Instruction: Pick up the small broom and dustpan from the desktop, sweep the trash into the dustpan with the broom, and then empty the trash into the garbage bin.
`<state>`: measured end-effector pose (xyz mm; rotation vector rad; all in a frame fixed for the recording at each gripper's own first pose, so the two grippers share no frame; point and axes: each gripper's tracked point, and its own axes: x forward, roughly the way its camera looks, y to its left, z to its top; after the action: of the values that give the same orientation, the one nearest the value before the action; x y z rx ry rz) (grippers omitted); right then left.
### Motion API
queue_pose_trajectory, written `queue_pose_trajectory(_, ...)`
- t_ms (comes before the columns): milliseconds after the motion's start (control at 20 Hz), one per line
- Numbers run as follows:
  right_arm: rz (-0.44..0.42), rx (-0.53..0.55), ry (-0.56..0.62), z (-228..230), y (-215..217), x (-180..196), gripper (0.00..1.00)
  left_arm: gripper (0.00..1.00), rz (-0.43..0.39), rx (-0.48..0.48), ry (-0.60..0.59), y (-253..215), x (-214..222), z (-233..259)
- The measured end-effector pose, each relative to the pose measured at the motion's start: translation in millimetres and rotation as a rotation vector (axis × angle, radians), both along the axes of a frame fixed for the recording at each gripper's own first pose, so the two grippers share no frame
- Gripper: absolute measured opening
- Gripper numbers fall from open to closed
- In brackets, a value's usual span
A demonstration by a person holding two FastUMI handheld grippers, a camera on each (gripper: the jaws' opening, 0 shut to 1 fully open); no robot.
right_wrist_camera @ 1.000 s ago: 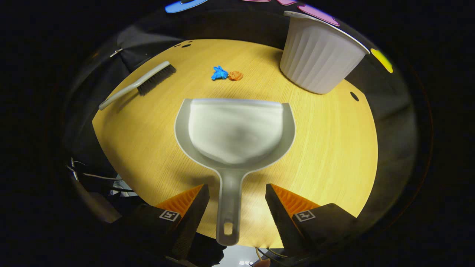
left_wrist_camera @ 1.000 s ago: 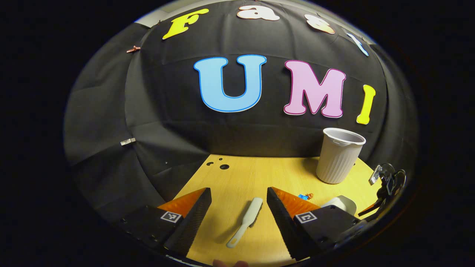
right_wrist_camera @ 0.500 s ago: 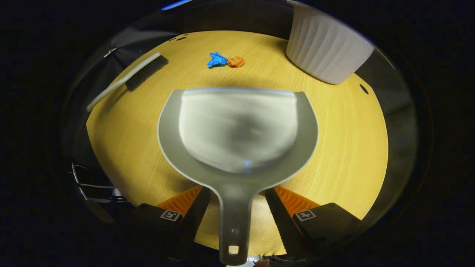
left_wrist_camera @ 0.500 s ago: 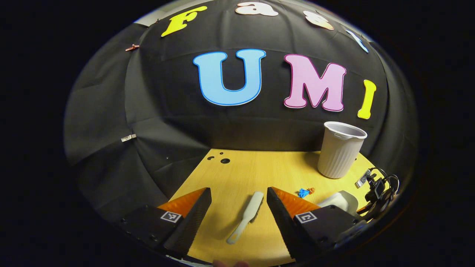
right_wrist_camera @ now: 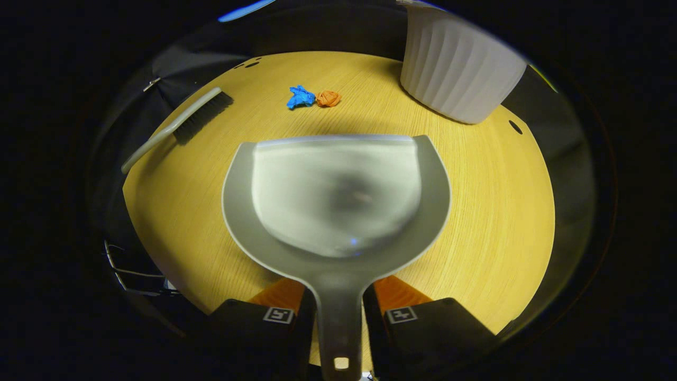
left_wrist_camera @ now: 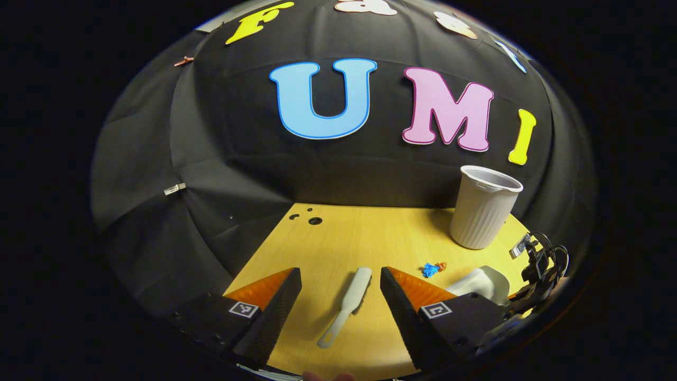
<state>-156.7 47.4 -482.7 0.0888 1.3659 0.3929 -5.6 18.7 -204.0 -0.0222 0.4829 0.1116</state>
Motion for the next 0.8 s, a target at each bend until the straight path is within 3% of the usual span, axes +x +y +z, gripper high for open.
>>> queue_pose_trajectory(50,-0.009,0.004,0.007,2,0,0,0.38,0.96,-0.008,-0.010,0.014,-1,2,-5)
queue_pose_trajectory(250,-0.005,0.000,0.000,10,-6,3,0.36,0.96,-0.058,-0.052,0.118,-6,8,-31)
queue_pose_trajectory(450,-0.004,-0.035,-0.022,37,-26,13,0.35,0.97,-0.146,-0.039,0.319,-8,14,-75)
queue_pose_trajectory(550,-0.038,-0.028,-0.004,46,-31,13,0.39,0.94,-0.190,0.002,0.427,-4,16,-99)
queue_pose_trajectory(600,-0.061,-0.015,-0.007,52,-34,15,0.36,0.97,-0.222,0.008,0.487,-6,17,-111)
queue_pose_trajectory(800,-0.070,-0.027,-0.047,56,-41,16,0.35,0.92,-0.300,0.010,0.715,-5,4,-159)
